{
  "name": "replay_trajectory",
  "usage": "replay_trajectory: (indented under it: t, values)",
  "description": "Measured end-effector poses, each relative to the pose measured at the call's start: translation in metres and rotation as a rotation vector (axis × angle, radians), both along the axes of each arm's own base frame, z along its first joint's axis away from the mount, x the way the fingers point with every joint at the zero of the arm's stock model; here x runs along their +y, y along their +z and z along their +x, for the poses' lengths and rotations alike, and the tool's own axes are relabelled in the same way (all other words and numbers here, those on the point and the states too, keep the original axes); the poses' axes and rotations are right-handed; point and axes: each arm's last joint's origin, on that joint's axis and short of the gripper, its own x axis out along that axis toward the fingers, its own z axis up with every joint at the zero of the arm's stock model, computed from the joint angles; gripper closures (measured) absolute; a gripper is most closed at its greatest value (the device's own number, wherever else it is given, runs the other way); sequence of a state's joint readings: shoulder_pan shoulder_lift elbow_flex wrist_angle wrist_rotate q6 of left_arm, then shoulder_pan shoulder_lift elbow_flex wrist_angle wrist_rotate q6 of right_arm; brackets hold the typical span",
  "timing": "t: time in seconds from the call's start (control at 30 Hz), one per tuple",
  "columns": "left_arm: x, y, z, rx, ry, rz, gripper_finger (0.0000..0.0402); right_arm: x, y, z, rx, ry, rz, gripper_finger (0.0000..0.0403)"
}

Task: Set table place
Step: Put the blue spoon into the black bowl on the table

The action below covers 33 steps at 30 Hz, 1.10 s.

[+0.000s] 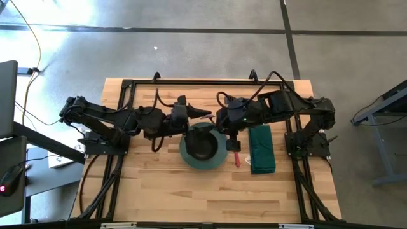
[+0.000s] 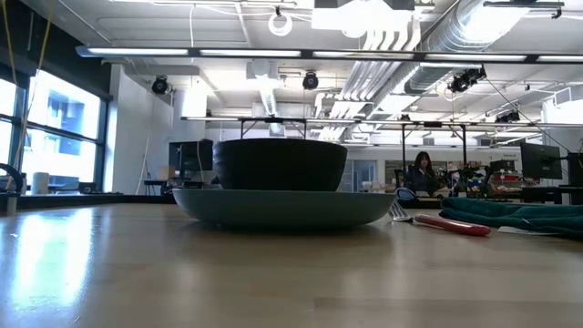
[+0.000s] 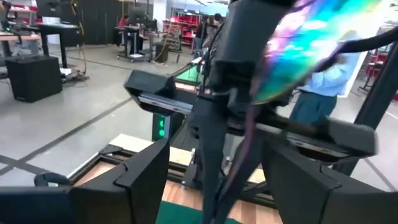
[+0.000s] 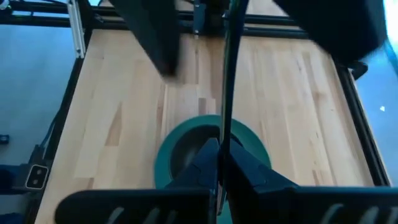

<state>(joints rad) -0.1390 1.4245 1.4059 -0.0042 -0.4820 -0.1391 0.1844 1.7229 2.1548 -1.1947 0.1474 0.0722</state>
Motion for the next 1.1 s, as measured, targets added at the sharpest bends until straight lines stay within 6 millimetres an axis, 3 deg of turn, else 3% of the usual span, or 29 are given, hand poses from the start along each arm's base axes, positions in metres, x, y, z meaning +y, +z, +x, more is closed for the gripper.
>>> replay_trajectory:
  t: [0.43, 0.6, 0.8, 1.1]
  values:
    - [0.0072, 0.0022, 0.0054, -0.044, -0.017, 0.019, 0.0175, -0.0001, -0.0009, -0.0009, 0.013, 0.001, -0.002, 0.0403]
    - [0.0062, 0.0016, 0.0057, -0.038, -0.053, 0.020, 0.0240, -0.0003, -0.0009, -0.0008, 0.013, 0.001, -0.003, 0.0403]
    - [0.0059, 0.0017, 0.0057, -0.039, -0.060, 0.021, 0.0384, -0.0008, -0.0009, -0.0008, 0.012, -0.009, -0.013, 0.0403]
    - [0.0063, 0.0016, 0.0055, -0.037, -0.039, 0.023, 0.0399, -0.0010, -0.0009, -0.0009, 0.012, -0.010, -0.014, 0.0403]
